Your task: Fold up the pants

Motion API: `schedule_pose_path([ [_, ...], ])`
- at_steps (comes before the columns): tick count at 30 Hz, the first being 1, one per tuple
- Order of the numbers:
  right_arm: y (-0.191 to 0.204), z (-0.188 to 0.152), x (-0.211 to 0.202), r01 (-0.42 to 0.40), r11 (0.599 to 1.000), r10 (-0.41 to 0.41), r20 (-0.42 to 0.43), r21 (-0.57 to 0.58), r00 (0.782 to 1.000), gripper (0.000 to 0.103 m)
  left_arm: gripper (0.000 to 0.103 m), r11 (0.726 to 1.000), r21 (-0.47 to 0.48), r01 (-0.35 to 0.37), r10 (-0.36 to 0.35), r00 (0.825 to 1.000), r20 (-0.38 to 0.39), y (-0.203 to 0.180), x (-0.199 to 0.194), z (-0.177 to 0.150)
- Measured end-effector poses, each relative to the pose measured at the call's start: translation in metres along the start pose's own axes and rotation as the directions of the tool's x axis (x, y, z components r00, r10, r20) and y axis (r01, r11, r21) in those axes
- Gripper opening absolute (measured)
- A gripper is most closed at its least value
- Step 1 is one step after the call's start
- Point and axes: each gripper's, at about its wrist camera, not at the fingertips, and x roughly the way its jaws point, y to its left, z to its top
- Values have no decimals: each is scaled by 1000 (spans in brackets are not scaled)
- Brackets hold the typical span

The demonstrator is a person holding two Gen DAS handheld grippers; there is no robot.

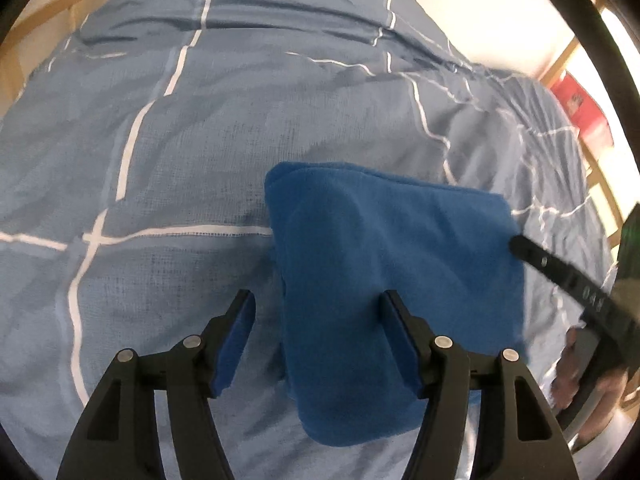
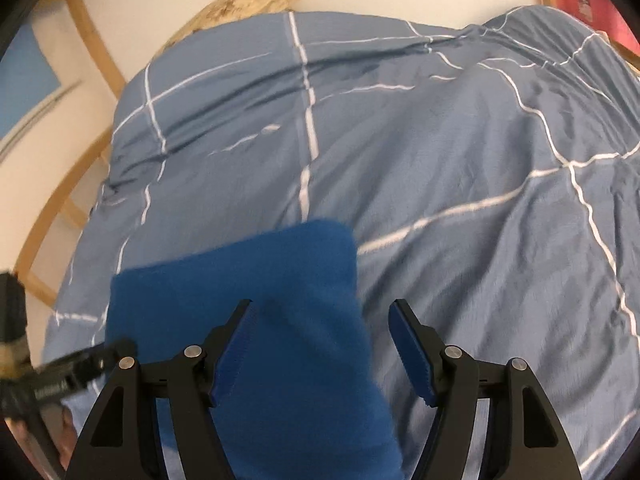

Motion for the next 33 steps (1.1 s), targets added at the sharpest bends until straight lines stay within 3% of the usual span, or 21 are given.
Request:
schedule_pose_path([
  [4,-11,3,16,38,999,-39,-34,-16,999,68,70,999,42,-30,30,999,-15,-1,10,-7],
  [8,-10,-2,20,77,992,-81,-37,-104,996,69,72,998,50,-46,47,999,-15,0,7,-11],
  [13,-5,2,-13,162,976,-154,68,-142,986,69,70,988,139,-72,72,997,4,-13,-2,-10],
  [14,-5,3,-17,143,981,-134,73,-133,988,69,70,987,149,-59,60,998,-2,-15,-2,-9],
  [18,-8,-3,-3,-47,996,44,-45,-81,998,68,72,991,130,-17,21,999,-27,-13,9,-3],
  [24,-24,-21,28,-76,997,79,-134,26,988,68,72,995,93,43,-37,997,-65,-8,27,-1],
  [29,-29,-33,50,-98,992,111,-189,74,976,68,72,991,-2,133,-133,985,-106,5,44,-5],
  [32,-29,-33,57,-97,992,111,-203,77,973,62,64,979,-86,182,-192,973,-124,11,54,-4],
  [33,-28,-34,57,-101,992,115,-208,76,971,55,54,976,-94,199,-210,970,-124,11,52,-3],
])
